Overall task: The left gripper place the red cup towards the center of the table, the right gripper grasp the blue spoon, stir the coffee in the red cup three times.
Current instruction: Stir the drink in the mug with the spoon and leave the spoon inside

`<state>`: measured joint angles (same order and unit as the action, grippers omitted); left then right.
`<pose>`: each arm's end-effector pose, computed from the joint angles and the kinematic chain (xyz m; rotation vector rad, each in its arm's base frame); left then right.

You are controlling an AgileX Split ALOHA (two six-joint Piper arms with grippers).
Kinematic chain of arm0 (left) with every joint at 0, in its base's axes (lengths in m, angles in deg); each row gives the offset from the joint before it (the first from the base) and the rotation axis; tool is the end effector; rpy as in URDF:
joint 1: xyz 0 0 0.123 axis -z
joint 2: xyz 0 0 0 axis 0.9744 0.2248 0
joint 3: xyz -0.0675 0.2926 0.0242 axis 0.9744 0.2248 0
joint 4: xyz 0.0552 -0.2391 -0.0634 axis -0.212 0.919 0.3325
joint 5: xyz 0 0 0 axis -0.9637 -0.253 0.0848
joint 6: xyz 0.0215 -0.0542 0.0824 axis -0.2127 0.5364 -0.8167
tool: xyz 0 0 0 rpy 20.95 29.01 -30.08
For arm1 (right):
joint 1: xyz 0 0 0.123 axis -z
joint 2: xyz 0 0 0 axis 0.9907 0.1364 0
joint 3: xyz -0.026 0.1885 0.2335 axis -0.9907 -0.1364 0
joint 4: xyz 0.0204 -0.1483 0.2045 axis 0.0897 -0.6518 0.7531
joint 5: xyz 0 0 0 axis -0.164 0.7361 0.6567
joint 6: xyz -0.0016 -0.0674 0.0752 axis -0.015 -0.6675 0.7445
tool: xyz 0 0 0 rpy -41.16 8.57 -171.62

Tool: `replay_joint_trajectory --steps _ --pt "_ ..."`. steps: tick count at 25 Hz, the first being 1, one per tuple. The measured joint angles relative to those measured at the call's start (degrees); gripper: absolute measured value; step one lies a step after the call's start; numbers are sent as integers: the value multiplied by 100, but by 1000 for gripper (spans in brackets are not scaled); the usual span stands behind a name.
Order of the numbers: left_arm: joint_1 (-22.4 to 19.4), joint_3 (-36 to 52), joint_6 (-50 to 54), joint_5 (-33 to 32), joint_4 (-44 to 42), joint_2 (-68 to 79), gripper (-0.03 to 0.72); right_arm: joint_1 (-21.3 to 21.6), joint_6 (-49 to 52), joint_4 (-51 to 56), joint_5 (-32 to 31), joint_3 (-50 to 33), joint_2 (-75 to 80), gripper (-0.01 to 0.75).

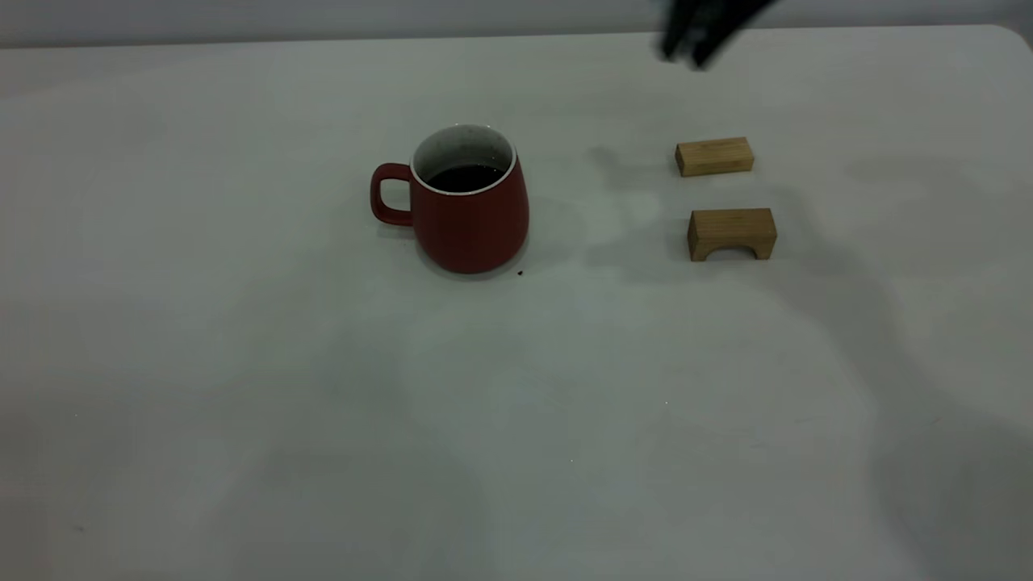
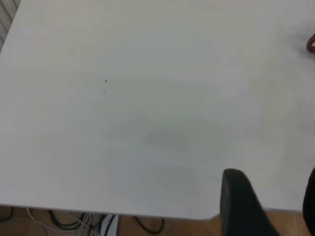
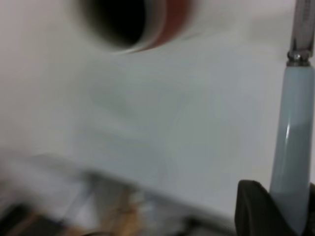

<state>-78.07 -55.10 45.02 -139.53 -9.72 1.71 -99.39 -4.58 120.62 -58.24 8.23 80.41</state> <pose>-0.0160 0.0070 0.2635 -0.0962 2.1079 0.0682 0.4140 0.1819 0.1831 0.1251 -2.9938 -0.8325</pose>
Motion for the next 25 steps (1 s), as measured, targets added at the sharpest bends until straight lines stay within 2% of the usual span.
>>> replay_joint_trajectory --steps 3,5,8,11,14,17,25 --pt "0 0 0 0 0 0 382 -122 67 1245 -13 0 0 146" --pt "0 0 0 0 0 0 382 -169 484 2083 42 0 7 146" --pt "0 0 0 0 0 0 382 -176 1975 3054 56 0 89 146" --pt "0 0 0 0 0 0 382 -222 4038 3701 31 0 242 146" --pt "0 0 0 0 0 0 382 -334 5419 4341 51 0 386 146" --pt "0 0 0 0 0 0 382 -423 5656 5089 78 0 562 146" --pt "0 0 0 0 0 0 382 -453 4582 6451 258 6 1512 146"
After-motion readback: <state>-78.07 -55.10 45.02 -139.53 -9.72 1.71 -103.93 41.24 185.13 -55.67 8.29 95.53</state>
